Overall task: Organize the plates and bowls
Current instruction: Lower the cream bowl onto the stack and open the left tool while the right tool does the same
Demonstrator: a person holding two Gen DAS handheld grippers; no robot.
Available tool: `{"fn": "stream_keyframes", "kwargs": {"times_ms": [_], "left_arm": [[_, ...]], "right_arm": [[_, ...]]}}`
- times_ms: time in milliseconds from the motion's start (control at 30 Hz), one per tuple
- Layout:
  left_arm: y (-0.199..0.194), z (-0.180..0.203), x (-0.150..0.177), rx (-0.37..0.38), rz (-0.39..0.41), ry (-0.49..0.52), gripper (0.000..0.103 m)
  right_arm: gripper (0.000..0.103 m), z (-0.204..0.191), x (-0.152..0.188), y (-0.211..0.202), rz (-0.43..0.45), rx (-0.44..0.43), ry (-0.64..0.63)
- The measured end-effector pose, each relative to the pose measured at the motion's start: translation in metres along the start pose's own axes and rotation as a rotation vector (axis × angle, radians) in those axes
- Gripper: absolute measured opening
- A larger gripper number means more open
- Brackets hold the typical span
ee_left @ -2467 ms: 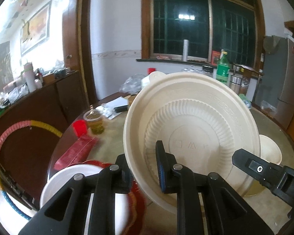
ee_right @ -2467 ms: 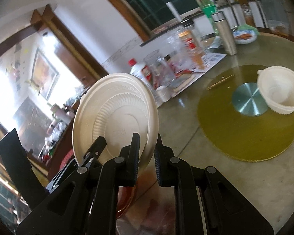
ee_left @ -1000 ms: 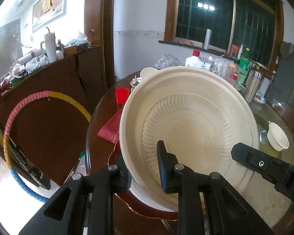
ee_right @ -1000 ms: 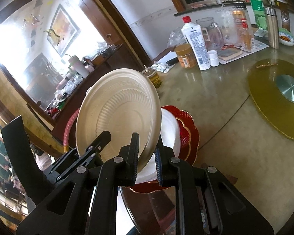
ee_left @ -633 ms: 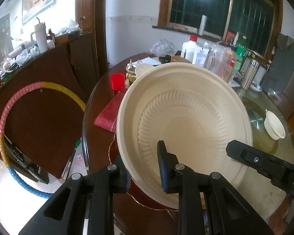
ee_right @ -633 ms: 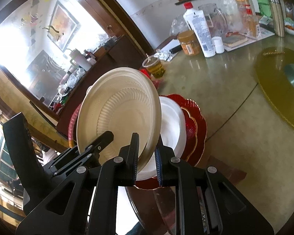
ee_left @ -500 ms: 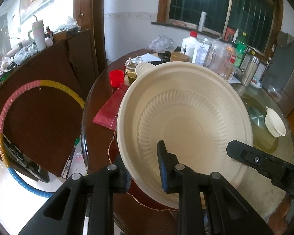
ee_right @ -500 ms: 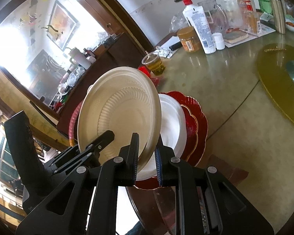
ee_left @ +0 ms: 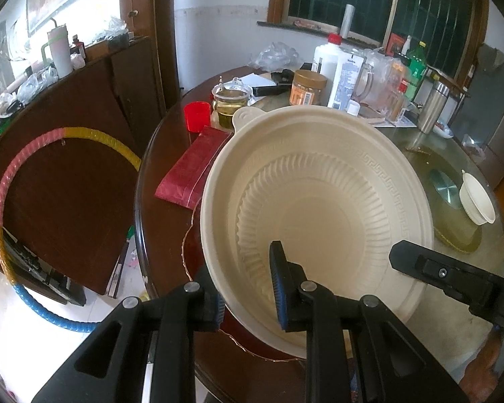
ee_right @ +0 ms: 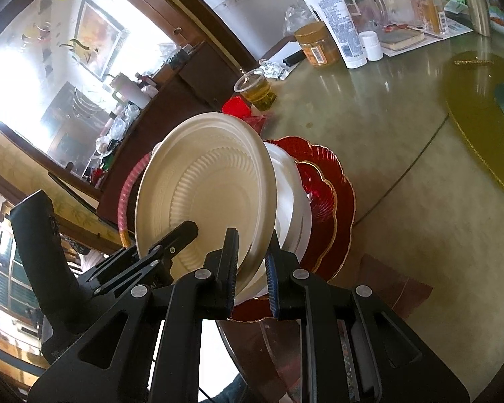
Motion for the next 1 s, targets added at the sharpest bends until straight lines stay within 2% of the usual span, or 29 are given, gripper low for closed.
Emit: {"fn": "stream_keyframes", "kwargs": {"times_ms": [200, 267, 333, 433, 600, 667, 700, 733, 767, 867, 933, 1000], "left_arm": [[-0.002, 0.001, -0.002, -0.020, 0.022, 0.011, 0.025], [-0.004, 0.000, -0.004, -0.043, 0.043, 0.015, 0.032], [-0.007, -0.001, -0.005, -0.060, 0.062, 0.020, 0.050], [-0.011, -0.001, -0.008, -0.066, 0.091, 0.025, 0.059], [-0.020, -0.003, -0.015, -0.100, 0.147, 0.033, 0.060], [-0.026, -0.004, -0.019, -0.124, 0.195, 0.029, 0.066], [-0.030, -0.004, -0.022, -0.132, 0.219, 0.025, 0.072], [-0.035, -0.004, -0.024, -0.132, 0.243, 0.019, 0.075], [-0.041, -0.003, -0.026, -0.126, 0.273, 0.013, 0.076], [-0.056, 0.005, -0.030, -0.105, 0.342, 0.009, 0.080], [-0.067, 0.016, -0.033, -0.059, 0.387, 0.003, 0.082], [-0.076, 0.029, -0.034, 0.007, 0.417, -0.015, 0.084]], "right_arm": [[0.018, 0.000, -0.002, -0.001, -0.002, -0.016, 0.005], [0.019, -0.001, -0.002, -0.001, -0.004, -0.024, 0.005], [0.021, -0.002, -0.003, -0.003, 0.005, -0.025, -0.002], [0.036, -0.001, -0.004, -0.005, 0.018, -0.027, 0.004], [0.037, 0.002, -0.007, -0.011, 0.043, -0.034, 0.014], [0.039, 0.006, -0.009, -0.015, 0.061, -0.041, 0.030], [0.049, 0.006, -0.009, -0.017, 0.067, -0.045, 0.036], [0.055, 0.007, -0.010, -0.019, 0.075, -0.051, 0.045], [0.059, 0.008, -0.011, -0.021, 0.087, -0.061, 0.054], [0.061, 0.012, -0.012, -0.029, 0.103, -0.075, 0.069], [0.071, 0.019, -0.013, -0.036, 0.124, -0.081, 0.088], [0.072, 0.030, -0.013, -0.046, 0.147, -0.086, 0.114]]}}
Point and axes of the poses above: each gripper's, at about its wrist camera, not at the fingertips, and y roughly the way its jaws point, z to its right, x to its underside, the point moved 8 cm from there along y, roughly the way its jaws point, and after that the axes turned 8 degrees about -y, right-handed, at the moved point
